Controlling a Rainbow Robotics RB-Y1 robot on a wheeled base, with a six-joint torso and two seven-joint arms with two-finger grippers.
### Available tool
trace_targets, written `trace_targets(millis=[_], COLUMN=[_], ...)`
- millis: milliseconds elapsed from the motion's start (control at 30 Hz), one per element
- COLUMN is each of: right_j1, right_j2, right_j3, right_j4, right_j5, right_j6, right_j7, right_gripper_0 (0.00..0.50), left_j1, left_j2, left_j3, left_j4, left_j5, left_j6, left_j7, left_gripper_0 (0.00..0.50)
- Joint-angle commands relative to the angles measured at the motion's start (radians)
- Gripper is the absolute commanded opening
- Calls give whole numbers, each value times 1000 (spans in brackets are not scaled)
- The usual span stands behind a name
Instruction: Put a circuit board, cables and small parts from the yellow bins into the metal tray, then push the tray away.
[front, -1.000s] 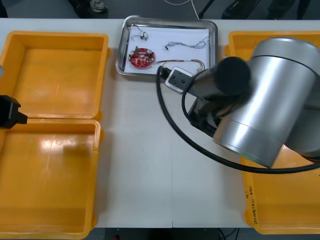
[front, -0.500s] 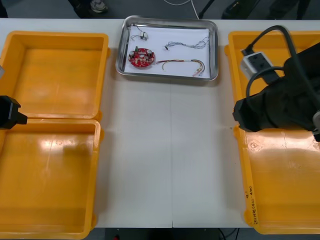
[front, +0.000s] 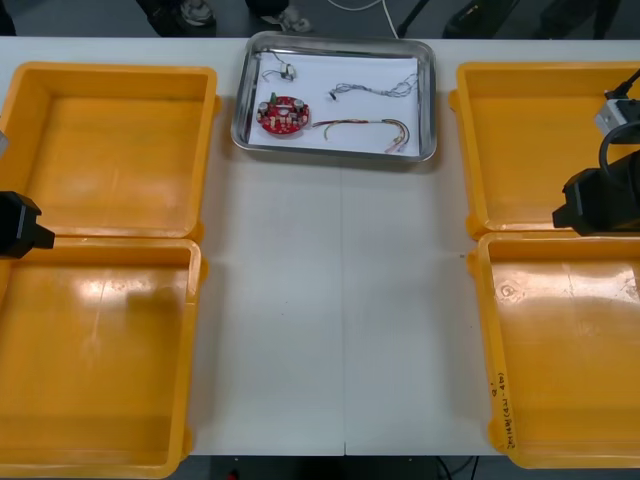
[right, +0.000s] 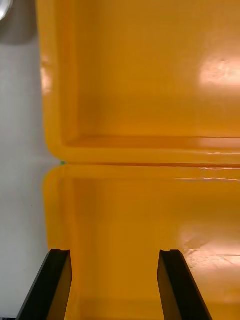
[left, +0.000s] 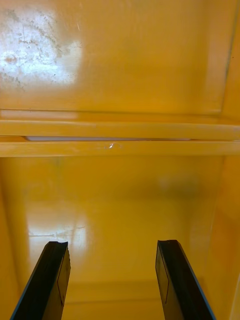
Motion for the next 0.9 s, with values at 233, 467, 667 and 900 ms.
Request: trace_targets(millis=[233,467,667,900], right_j1=[50,147,171,170], right_j2=[-60,-84,-86,-80], right_j3=[-128,-217,-257,-261], right_j4=[130,140,164,186], right_j5=[-16,-13,-23,-43], right_j6=[4,4,4,3], right_j7=[133,145,162,182], right_gripper_0=[500,500,500,500], left_j1=[15,15,15,15], left_j2=[45,45,45,45], left_j3=[31,31,31,31], left_j4=[-26,-26,-26,-26], left_j5=[6,6,6,6], left_j6=[6,6,6,6], left_j7=[-69,-69,-69,-69], left_gripper_0=[500,500,500,500])
